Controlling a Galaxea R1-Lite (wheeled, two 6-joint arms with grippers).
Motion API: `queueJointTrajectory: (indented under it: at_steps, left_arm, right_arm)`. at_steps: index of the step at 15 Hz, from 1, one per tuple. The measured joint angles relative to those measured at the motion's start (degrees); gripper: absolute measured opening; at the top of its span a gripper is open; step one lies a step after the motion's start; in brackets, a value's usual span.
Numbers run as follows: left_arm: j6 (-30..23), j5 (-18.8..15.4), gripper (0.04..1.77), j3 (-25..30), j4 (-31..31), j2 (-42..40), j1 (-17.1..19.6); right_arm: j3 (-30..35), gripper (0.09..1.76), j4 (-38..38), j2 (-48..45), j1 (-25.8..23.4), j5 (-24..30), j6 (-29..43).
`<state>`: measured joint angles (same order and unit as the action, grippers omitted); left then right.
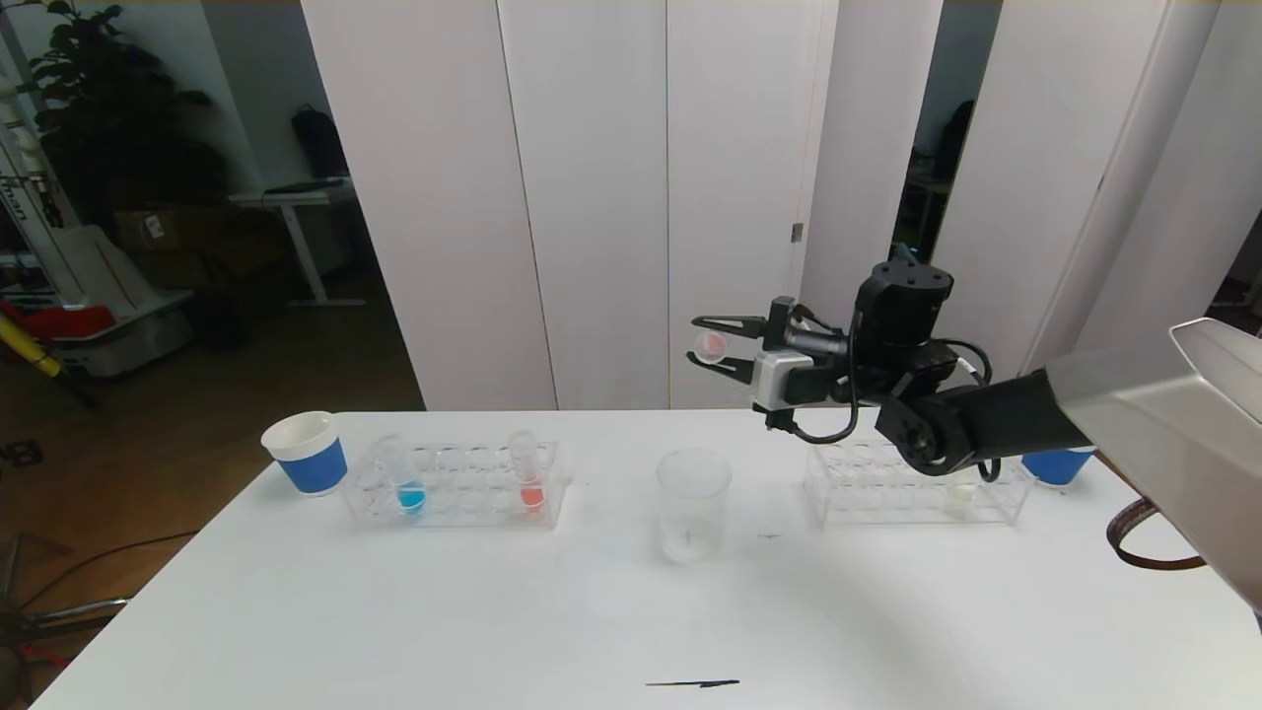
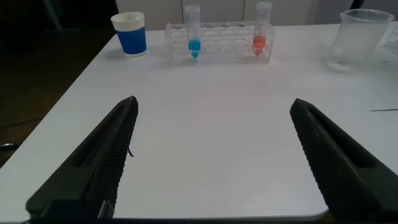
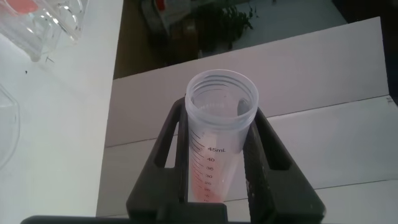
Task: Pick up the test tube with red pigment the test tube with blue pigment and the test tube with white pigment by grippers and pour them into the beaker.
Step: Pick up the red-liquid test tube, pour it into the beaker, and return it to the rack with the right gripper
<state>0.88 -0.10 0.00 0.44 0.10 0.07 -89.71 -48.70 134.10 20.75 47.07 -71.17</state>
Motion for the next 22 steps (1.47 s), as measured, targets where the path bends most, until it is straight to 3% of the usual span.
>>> queueJointTrajectory:
  at_steps: [12, 22]
  left_arm:
    - [0.0, 0.0, 1.75, 0.0, 0.0, 0.0, 0.0]
    - [0.0, 0.0, 1.75, 0.0, 0.0, 0.0, 0.0]
  right_arm:
    - [-0.56, 0.58, -1.49, 2.06, 0.06, -3.57, -12.29]
    - [-1.58, 0.58, -1.54, 3.12, 0.44, -4.35, -15.98]
